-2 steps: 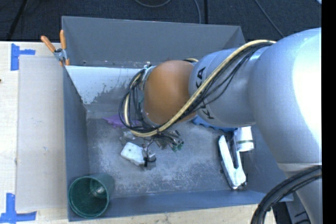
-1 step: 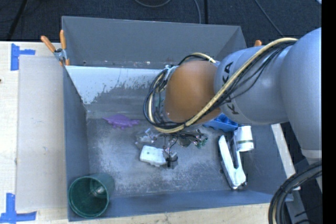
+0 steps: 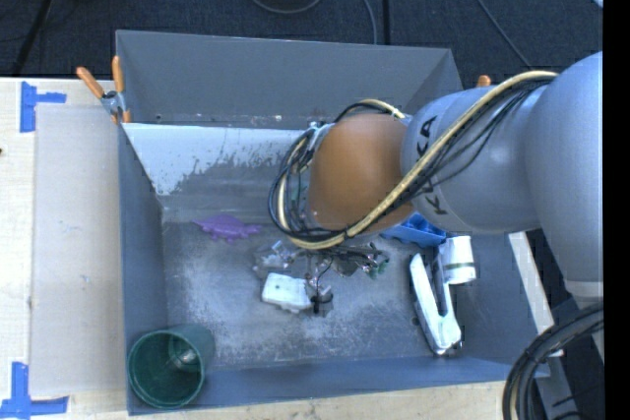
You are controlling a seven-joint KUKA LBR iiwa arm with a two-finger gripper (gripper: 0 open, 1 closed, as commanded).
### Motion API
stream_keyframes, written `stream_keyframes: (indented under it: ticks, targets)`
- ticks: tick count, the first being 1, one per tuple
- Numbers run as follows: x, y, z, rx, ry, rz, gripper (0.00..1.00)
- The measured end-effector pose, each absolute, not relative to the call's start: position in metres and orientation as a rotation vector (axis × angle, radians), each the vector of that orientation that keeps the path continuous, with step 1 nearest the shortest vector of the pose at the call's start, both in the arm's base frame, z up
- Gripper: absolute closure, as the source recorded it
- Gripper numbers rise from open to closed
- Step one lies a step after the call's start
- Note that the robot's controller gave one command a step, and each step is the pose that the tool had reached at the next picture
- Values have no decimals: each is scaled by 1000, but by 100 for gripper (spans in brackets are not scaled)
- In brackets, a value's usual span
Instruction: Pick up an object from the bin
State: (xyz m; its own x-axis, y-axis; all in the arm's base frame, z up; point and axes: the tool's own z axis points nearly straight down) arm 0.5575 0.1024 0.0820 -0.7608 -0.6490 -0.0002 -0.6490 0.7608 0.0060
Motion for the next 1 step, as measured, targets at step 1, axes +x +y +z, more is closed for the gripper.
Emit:
stream_keyframes:
  ticks: [1]
  targets:
    - [557, 102, 82, 1083, -2947, -9, 100]
